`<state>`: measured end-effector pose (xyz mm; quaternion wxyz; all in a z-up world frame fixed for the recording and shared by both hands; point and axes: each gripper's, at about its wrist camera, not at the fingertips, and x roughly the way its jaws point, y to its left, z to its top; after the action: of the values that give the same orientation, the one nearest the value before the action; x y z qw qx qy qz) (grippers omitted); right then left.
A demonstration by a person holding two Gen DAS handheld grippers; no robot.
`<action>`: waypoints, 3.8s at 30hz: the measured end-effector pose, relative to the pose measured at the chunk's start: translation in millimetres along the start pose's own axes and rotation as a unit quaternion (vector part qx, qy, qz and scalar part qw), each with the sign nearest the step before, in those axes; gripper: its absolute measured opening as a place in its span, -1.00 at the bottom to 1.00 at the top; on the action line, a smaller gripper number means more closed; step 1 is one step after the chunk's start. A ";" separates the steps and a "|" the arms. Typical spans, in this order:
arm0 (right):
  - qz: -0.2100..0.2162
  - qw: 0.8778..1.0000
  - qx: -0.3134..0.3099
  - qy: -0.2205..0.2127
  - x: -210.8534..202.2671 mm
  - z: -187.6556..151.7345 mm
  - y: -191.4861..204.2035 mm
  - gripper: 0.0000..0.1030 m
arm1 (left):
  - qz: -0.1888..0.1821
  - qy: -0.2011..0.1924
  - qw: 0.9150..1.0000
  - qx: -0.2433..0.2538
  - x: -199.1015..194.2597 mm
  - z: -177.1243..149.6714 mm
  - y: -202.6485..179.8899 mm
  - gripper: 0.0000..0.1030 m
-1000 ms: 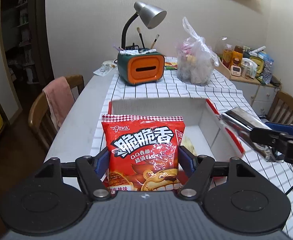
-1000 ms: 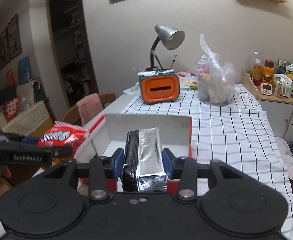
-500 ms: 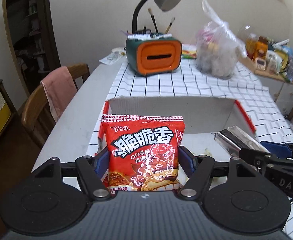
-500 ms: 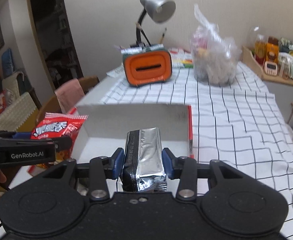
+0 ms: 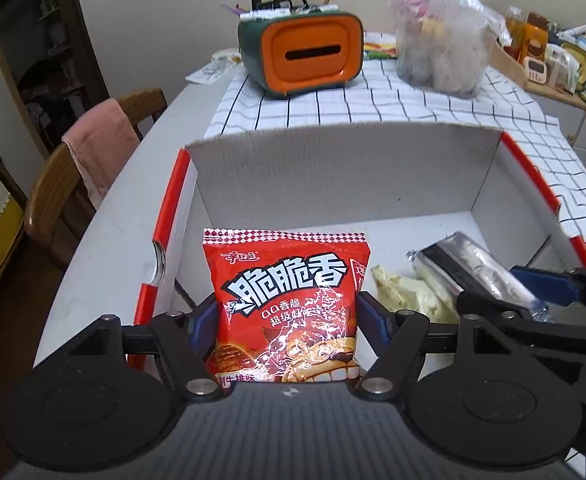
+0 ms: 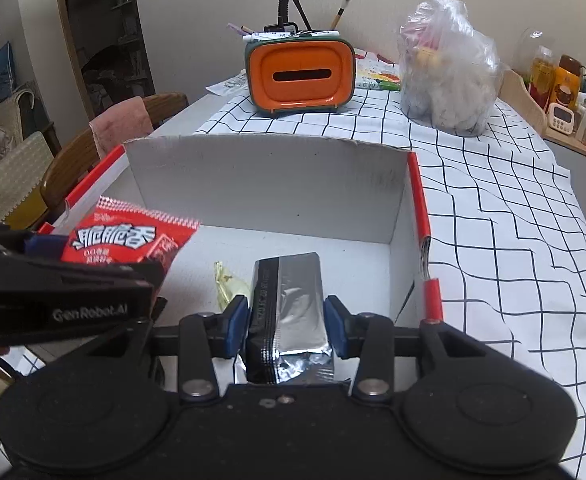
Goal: Organize snacks
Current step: 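Carry the chip bag and silver bar into the red box and open both grippers, then withdraw both tools from the box toward the remaining snacks, then grasp the white-blue packet with the left gripper while the right grasps the yellow Minion pack, then carry the white packet and yellow pack into the red box and open both grippers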
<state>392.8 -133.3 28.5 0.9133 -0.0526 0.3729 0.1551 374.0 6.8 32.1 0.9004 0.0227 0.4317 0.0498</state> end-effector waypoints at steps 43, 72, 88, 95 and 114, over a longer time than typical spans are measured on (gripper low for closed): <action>0.083 0.992 0.022 -0.094 -144.0 -51.3 -2.8 0.82 | -0.062 -0.095 0.993 0.014 -132.7 -74.4 18.3 0.72; 0.134 0.989 -0.053 0.019 -166.0 -170.3 50.4 0.98 | -0.082 0.027 0.996 0.037 -127.5 -209.1 48.8 0.87; 0.145 0.980 -0.115 0.076 -163.5 -222.3 113.6 0.75 | -0.063 0.069 0.994 0.062 -119.9 -245.9 32.7 0.87; 0.136 0.975 -0.143 0.099 -151.9 -220.4 132.1 0.53 | -0.072 0.071 0.994 0.050 -118.4 -247.6 35.4 0.86; 0.100 0.972 -0.179 0.115 -134.0 -219.4 148.0 0.00 | -0.108 0.041 0.992 0.053 -130.3 -251.2 42.4 -0.07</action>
<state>108.9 -72.4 -32.3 0.8199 -0.1955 0.4448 0.3028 94.1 34.2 -20.6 0.8794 0.0219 0.4705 -0.0697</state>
